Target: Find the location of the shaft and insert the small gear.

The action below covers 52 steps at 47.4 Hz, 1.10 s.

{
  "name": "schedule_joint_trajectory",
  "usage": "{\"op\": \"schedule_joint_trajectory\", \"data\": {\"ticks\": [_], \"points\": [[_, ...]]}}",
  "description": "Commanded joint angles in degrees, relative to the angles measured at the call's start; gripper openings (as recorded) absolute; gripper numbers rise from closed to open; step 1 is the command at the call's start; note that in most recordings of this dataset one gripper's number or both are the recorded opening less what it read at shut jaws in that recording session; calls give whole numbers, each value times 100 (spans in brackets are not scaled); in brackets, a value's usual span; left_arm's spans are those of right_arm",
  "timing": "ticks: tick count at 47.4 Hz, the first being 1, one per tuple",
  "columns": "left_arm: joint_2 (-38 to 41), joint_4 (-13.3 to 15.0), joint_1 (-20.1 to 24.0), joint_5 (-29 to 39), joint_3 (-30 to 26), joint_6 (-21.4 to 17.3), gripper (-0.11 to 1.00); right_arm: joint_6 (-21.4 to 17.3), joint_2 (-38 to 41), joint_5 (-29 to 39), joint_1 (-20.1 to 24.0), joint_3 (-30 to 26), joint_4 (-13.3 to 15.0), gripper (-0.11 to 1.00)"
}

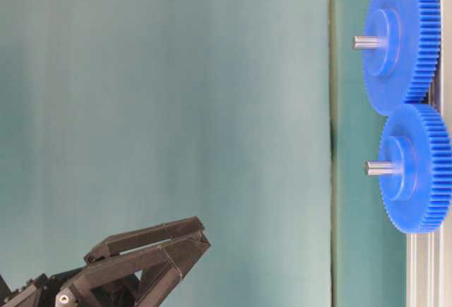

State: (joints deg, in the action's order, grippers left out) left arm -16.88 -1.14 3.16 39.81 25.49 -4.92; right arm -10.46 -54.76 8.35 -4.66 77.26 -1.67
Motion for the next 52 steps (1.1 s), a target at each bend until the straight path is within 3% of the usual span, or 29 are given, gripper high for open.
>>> {"op": "schedule_joint_trajectory", "data": {"ticks": [1,52], "points": [[-123,-18,-18,-44,-70,-9,73,-62,35,-53,-18,-88,0,-1],[-88,-9,-18,-158,-62,-18,73,-62,26,-105,-26,-70,9,-1]]}}
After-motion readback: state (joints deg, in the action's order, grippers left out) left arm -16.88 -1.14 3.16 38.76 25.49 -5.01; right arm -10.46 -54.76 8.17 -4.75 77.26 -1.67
